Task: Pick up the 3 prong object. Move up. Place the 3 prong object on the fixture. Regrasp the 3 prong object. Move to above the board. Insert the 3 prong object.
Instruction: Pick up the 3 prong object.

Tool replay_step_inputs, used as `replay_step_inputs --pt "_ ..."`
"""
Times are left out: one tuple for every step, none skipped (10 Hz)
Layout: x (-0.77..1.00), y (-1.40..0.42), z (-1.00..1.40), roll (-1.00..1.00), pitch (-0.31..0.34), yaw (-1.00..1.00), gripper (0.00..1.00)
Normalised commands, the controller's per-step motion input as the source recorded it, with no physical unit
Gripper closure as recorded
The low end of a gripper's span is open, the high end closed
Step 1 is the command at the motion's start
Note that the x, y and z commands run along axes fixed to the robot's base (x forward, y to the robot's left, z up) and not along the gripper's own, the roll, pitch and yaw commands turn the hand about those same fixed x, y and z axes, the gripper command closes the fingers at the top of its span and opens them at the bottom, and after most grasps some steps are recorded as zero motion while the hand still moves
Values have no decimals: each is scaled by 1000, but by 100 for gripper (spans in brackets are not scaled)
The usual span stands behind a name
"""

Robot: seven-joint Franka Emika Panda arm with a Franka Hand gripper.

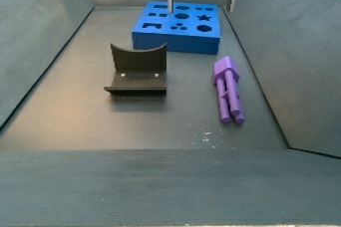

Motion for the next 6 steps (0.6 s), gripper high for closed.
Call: replay_step_inputs --pt "0 574 -309 -319 10 -6 0" --pt "89 806 -717 -130 101 0 0" --pt "74 797 -700 -157 106 0 0" --pt "14 697 -654 -221 117 -106 0" --pt "0 611 -531 -303 133 -157 0" --pt "-149 431 -297 -433 131 -194 0"
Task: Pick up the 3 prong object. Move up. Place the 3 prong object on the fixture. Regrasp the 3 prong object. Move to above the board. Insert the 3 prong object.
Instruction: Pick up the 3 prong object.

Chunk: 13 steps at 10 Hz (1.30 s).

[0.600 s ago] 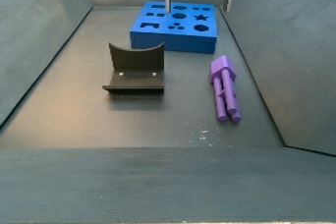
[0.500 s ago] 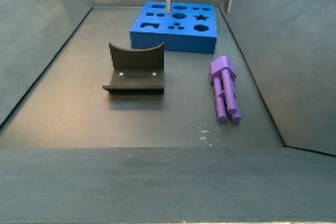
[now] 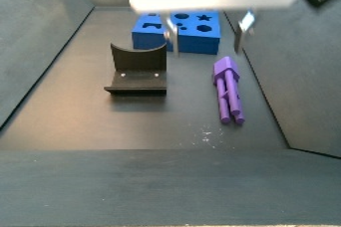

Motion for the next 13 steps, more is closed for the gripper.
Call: replay_step_inputs --pt "-160 237 -83 -500 99 0 0" --pt "-294 -194 -146 -454 -104 163 0" --pt "-366 -311 -74 -367 -53 171 0" --pt "-729 -229 -440 -127 -304 34 0" --pt "-797 0 -403 -111 -347 46 0" --pt "-823 0 -409 -106 -403 0 0" --pt "-400 -63 -540 -73 -361 -394 0" --pt "0 -77 -711 -43 -214 -694 0" --pt "0 0 -797 -56 -149 -614 0" --pt "174 0 -683 -174 -93 -449 0" --pt "226 0 -643 -217 -60 -294 0" --pt "277 0 -686 -210 0 -177 0" --pt "266 0 -740 -190 0 -117 0"
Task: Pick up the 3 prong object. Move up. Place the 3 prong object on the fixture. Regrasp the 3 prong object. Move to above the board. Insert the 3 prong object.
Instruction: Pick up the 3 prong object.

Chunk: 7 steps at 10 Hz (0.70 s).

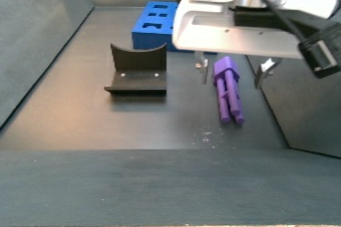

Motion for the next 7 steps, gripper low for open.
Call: replay_step_inputs --pt "240 0 -737 -180 83 0 0" --pt "251 -54 -609 -180 210 106 0" --pt "277 -123 -571 -189 220 157 0" --pt "380 -174 -597 -201 159 166 0" --pt "331 -71 -663 -177 151 100 0" --pt "-160 274 -731 -177 91 0 0" --pt "-526 506 -489 -359 9 0 0"
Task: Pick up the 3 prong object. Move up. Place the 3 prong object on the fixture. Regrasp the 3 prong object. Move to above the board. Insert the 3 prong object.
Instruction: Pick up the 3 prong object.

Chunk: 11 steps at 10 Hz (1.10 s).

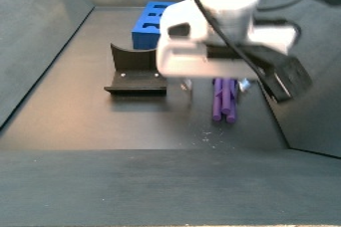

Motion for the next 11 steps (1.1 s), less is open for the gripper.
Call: replay_step_inputs --pt "-477 146 -429 -343 -4 0 0" --pt "-477 0 -251 -240 -83 -23 0" --pt "-360 -223 -60 -110 -57 -231 0" --pt "-151 0 -226 -136 -57 -94 0" --pt "-34 169 -226 -196 -87 0 0" --pt "0 29 -134 -44 -57 0 0" --pt "0 0 0 0 0 0 100" --pt "0 0 0 0 0 0 100" --pt "0 0 0 0 0 0 100" --pt "0 0 0 0 0 0 100" --pt "0 0 0 0 0 0 100"
